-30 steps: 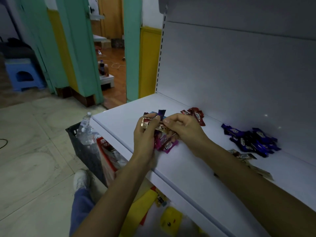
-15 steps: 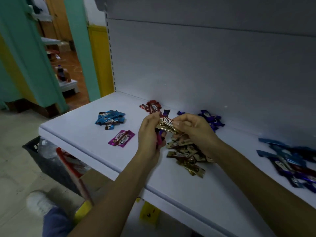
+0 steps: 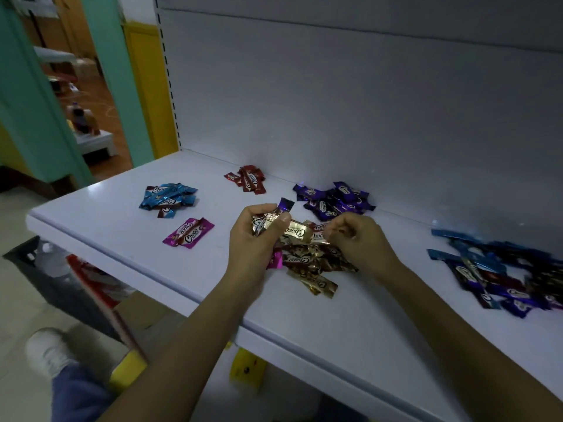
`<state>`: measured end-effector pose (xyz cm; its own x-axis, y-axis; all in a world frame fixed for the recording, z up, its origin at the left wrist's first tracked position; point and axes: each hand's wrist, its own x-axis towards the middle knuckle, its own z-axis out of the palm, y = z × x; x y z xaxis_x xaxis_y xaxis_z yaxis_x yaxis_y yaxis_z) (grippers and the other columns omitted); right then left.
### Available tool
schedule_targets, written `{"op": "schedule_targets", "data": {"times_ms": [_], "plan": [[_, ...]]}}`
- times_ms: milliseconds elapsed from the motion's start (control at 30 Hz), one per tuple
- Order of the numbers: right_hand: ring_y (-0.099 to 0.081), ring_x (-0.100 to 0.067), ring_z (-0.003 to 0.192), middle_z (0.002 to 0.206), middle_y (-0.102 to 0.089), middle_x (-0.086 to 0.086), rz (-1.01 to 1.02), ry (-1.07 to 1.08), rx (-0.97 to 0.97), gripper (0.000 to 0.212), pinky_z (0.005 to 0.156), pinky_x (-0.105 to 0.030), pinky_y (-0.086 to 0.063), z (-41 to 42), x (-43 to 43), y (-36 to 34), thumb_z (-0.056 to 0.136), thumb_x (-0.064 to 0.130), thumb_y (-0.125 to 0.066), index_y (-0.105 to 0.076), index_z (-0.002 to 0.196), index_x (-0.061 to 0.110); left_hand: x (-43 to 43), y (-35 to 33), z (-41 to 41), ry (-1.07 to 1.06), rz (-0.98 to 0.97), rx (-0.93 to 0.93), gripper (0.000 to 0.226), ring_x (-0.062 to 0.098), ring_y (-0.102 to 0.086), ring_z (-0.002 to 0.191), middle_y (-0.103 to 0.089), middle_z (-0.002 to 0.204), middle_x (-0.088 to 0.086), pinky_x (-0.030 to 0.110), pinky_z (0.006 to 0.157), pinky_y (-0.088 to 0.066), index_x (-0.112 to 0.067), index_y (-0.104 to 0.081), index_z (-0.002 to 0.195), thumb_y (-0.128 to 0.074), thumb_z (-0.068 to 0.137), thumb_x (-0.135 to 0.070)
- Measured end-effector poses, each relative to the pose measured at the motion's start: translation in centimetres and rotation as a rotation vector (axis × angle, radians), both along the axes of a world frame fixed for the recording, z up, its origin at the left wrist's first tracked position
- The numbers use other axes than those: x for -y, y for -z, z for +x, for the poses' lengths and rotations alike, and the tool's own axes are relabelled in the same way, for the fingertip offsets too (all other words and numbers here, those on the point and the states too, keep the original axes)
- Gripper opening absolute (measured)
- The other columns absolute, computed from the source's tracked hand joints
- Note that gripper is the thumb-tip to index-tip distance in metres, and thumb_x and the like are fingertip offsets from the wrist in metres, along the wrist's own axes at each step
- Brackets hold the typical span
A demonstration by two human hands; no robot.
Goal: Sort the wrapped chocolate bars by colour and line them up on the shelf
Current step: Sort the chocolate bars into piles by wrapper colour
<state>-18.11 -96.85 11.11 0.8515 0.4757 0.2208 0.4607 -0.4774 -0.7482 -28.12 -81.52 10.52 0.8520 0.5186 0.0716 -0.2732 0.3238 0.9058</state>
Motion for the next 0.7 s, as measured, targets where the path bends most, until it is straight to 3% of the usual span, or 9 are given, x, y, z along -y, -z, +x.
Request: {"op": "schedule_targets", "data": {"times_ms": [133, 233, 300, 400, 467, 533, 600, 633, 700], "plan": [[-0.053, -0.003, 0.078, 0.083, -0.061, 0.011, 0.005, 0.070, 0.203, 0.012, 0.073, -0.025, -0.041, -0.1, -0.2, 0.0, 0.089, 0.026, -0.062, -0.064, 0.078, 0.030, 0.0, 0.3, 0.0, 0.011, 0.010, -0.001, 0.036, 0.035, -0.068, 0.090, -0.069, 0.095, 0.015, 0.049, 0.079, -0.057, -0.012, -0.061, 0.102, -0.073, 0.069, -0.021], [-0.059, -0.011, 0.082, 0.086, -0.066, -0.004, 0.173, -0.064, 0.073, 0.031, 0.069, -0.016, -0.044, -1.7, -1.1, -1.1, 0.090, 0.040, -0.058, -0.070, 0.086, 0.012, -0.1, 0.4, -0.1, 0.015, 0.010, -0.006, 0.040, 0.037, -0.066, 0.094, -0.068, 0.099, 0.017, 0.053, 0.082, -0.055, -0.011, -0.060, 0.103, -0.074, 0.067, -0.022], [-0.062, -0.007, 0.080, 0.084, -0.068, 0.002, 0.182, -0.185, -0.005, 0.017, 0.069, -0.014, -0.048, -2.8, -1.8, -1.3, 0.087, 0.030, -0.064, -0.071, 0.085, 0.015, 0.0, 0.3, -0.2, 0.018, 0.038, 0.009, 0.043, 0.035, -0.066, 0.092, -0.067, 0.099, 0.018, 0.052, 0.083, -0.055, -0.010, -0.060, 0.103, -0.075, 0.066, -0.025], [-0.065, -0.012, 0.078, 0.080, -0.069, 0.001, 0.291, -0.154, -0.053, 0.006, 0.070, -0.019, -0.052, -2.9, -2.0, -1.2, 0.086, 0.013, -0.066, -0.070, 0.083, 0.015, -0.1, 0.4, -0.2, 0.024, 0.014, 0.009, 0.040, 0.023, -0.068, 0.075, -0.067, 0.091, 0.016, 0.039, 0.067, -0.058, -0.008, -0.059, 0.106, -0.073, 0.074, -0.024], [-0.064, -0.009, 0.075, 0.078, -0.069, 0.002, 0.358, -0.068, -0.060, 0.006, 0.070, -0.017, -0.052, -2.3, -1.3, -1.1, 0.086, 0.013, -0.066, -0.070, 0.084, 0.016, -0.2, 0.2, -0.2, -0.001, -0.025, -0.003, 0.023, 0.008, -0.057, 0.053, -0.061, 0.080, 0.008, 0.023, 0.048, -0.049, -0.008, -0.059, 0.106, -0.066, 0.085, -0.014], [-0.060, 0.001, 0.070, 0.075, -0.067, 0.008, 0.348, -0.009, 0.019, 0.007, 0.066, -0.010, -0.047, -1.8, -0.5, -0.8, 0.085, 0.013, -0.068, -0.070, 0.082, 0.019, -0.2, 0.2, -0.1, -0.013, -0.054, -0.022, 0.014, 0.005, -0.047, 0.046, -0.054, 0.076, 0.007, 0.017, 0.040, -0.041, -0.011, -0.060, 0.104, -0.061, 0.090, -0.007], [-0.055, 0.004, 0.071, 0.077, -0.063, 0.014, 0.176, 0.029, 0.246, 0.005, 0.072, -0.012, -0.042, -1.5, 0.2, -0.1, 0.081, 0.016, -0.072, -0.071, 0.082, 0.021, -0.2, 0.1, -0.2, -0.016, -0.076, -0.021, 0.016, 0.005, -0.044, 0.044, -0.053, 0.074, 0.007, 0.016, 0.038, -0.038, -0.013, -0.060, 0.102, -0.057, 0.091, -0.002], [-0.052, 0.002, 0.074, 0.080, -0.061, 0.016, 0.053, 0.031, 0.368, 0.005, 0.079, -0.020, -0.040, -1.3, 0.4, 0.4, 0.079, 0.021, -0.074, -0.072, 0.083, 0.022, -0.2, 0.1, -0.2, -0.015, -0.080, -0.018, 0.018, 0.004, -0.044, 0.043, -0.054, 0.076, 0.007, 0.016, 0.038, -0.037, -0.013, -0.060, 0.102, -0.055, 0.091, 0.000], [-0.047, -0.002, 0.085, 0.087, -0.058, 0.015, -0.147, -0.006, 0.463, 0.008, 0.087, -0.029, -0.031, -1.1, 0.5, 1.0, 0.078, 0.029, -0.075, -0.073, 0.085, 0.025, -0.1, -0.2, -0.5, -0.002, -0.066, -0.014, 0.020, 0.004, -0.044, 0.043, -0.055, 0.082, 0.008, 0.016, 0.038, -0.038, -0.014, -0.060, 0.102, -0.054, 0.091, 0.001]]}}
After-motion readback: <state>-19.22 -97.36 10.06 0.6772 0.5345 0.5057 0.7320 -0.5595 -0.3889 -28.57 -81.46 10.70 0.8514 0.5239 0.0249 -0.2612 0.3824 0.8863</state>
